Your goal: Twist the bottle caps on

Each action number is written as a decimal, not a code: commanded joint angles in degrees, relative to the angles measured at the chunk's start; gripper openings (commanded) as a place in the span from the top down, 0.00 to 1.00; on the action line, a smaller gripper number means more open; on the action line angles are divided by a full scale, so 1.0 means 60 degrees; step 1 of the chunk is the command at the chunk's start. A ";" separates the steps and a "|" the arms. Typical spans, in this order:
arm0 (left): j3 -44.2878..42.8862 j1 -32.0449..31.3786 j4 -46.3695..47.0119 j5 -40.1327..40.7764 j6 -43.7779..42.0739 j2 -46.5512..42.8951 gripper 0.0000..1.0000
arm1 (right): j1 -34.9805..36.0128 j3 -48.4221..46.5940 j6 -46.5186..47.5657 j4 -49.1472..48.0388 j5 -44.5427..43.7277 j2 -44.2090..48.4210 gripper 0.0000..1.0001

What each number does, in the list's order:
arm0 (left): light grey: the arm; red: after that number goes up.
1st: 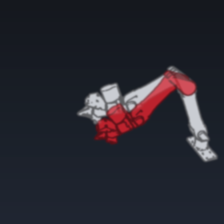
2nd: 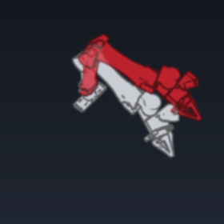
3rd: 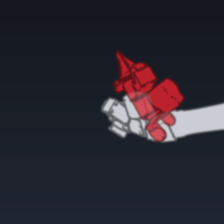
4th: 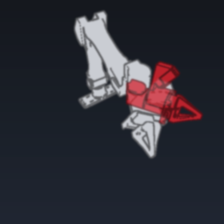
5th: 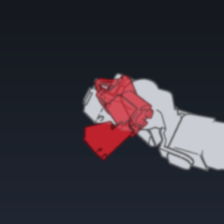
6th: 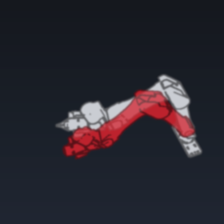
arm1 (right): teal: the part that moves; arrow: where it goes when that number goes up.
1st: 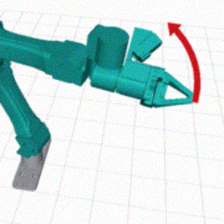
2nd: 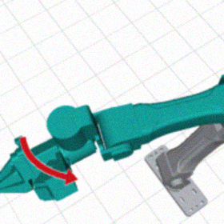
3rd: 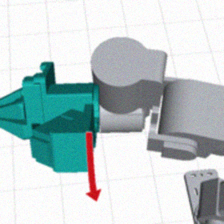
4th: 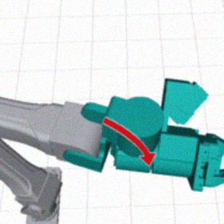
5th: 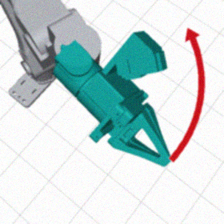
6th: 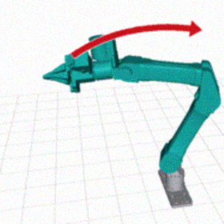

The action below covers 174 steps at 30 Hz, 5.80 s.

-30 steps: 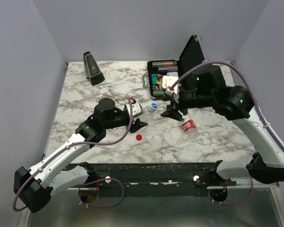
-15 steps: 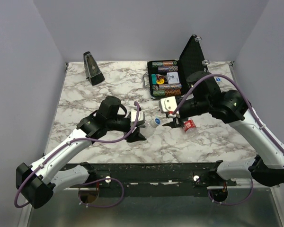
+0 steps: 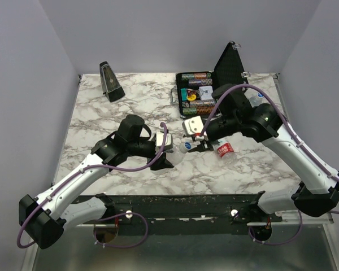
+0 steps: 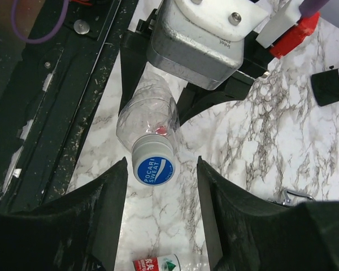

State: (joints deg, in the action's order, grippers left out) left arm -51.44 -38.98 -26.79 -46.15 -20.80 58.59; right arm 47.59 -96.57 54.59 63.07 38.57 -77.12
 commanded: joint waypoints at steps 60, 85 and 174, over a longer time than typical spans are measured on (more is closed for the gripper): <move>0.1147 -0.0197 0.1622 0.0165 0.1342 -0.1430 0.92 | 0.0095 0.0143 -0.3419 -0.1519 -0.0819 0.0564 0.43; 0.0033 -0.0095 0.1403 -0.1478 0.0918 -0.0199 0.92 | 0.0110 -0.0164 -0.1158 0.0328 0.0413 0.0022 0.47; 0.3579 -0.2058 0.6765 0.8056 0.4008 -0.2440 0.39 | 0.0520 -0.1921 -1.0578 -0.0756 -0.4639 -0.1956 0.95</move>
State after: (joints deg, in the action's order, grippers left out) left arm -27.70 -51.72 13.69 -1.02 3.07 44.36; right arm 50.33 -105.51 -9.98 54.08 15.22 -88.51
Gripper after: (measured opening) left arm 0.629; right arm 0.287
